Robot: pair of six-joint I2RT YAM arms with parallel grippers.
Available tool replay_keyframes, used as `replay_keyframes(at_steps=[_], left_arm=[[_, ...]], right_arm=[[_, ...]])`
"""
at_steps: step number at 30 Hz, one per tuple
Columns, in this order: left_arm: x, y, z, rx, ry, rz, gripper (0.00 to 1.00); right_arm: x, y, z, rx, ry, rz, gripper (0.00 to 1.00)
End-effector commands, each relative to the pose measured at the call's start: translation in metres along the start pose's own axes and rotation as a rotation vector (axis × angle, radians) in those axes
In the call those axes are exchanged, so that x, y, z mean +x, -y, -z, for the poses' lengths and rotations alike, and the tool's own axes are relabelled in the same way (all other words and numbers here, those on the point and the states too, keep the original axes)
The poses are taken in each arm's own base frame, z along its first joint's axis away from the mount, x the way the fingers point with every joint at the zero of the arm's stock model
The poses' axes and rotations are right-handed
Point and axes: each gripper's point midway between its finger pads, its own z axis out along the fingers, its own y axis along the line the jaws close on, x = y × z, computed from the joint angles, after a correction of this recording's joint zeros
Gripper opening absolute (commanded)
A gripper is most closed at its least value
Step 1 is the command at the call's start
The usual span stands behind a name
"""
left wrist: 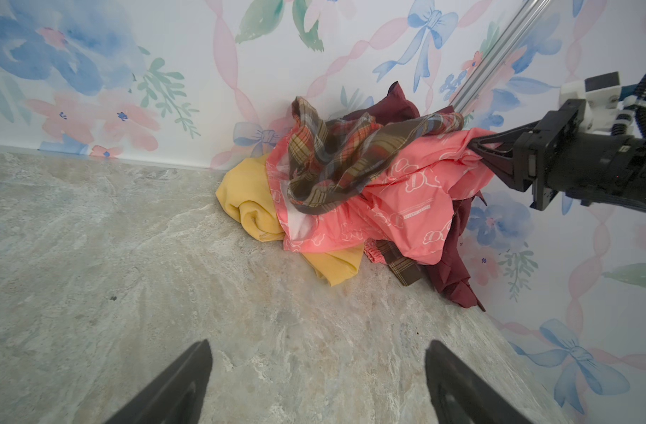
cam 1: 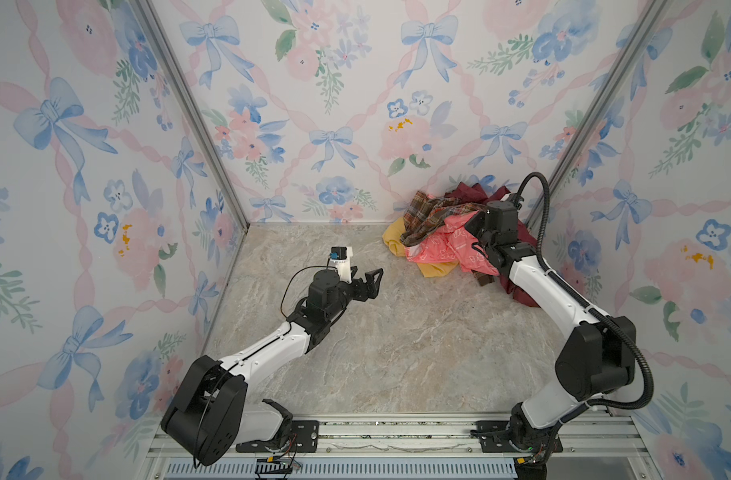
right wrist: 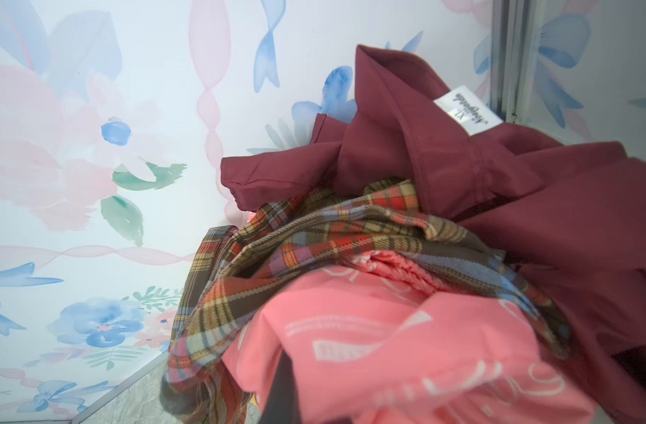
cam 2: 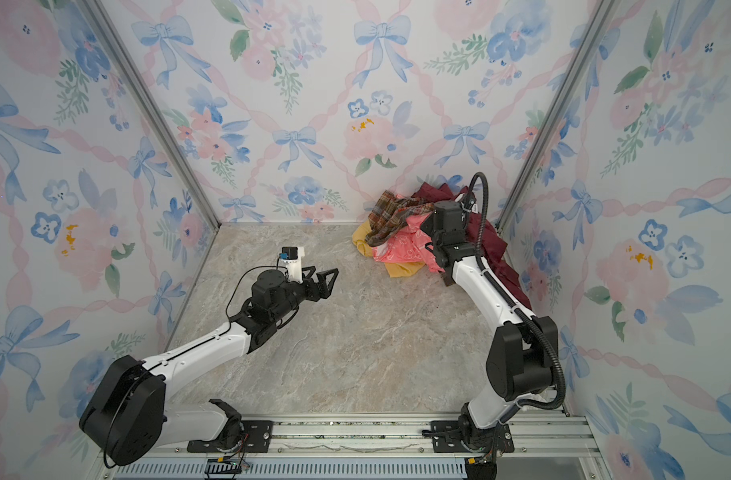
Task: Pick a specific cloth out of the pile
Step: 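Lift the pink jacket up out of the pile with the right gripper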
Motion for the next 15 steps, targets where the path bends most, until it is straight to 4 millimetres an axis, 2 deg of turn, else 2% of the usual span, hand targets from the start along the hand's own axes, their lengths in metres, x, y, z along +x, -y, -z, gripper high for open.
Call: replay_keyframes(at_steps=[1,8,10,15], left_arm=[[-0.003,0.005,-0.003,0.002,0.001,-0.009,0.92],[0.002,0.004,-0.006,-0.007,-0.009,-0.024,0.92],[0.004,0.003,-0.007,-0.013,-0.013,-0.032,0.92],[0.010,0.004,-0.009,-0.023,-0.028,-0.058,0.92]], right_arm=[[-0.057,-0.028,0.021,-0.083,0.093,0.009,0.00],[-0.097,-0.056,0.039,-0.139,0.109,0.064,0.00],[-0.101,-0.059,0.034,-0.142,0.096,0.075,0.00],[-0.123,-0.070,0.040,-0.168,0.106,0.106,0.00]])
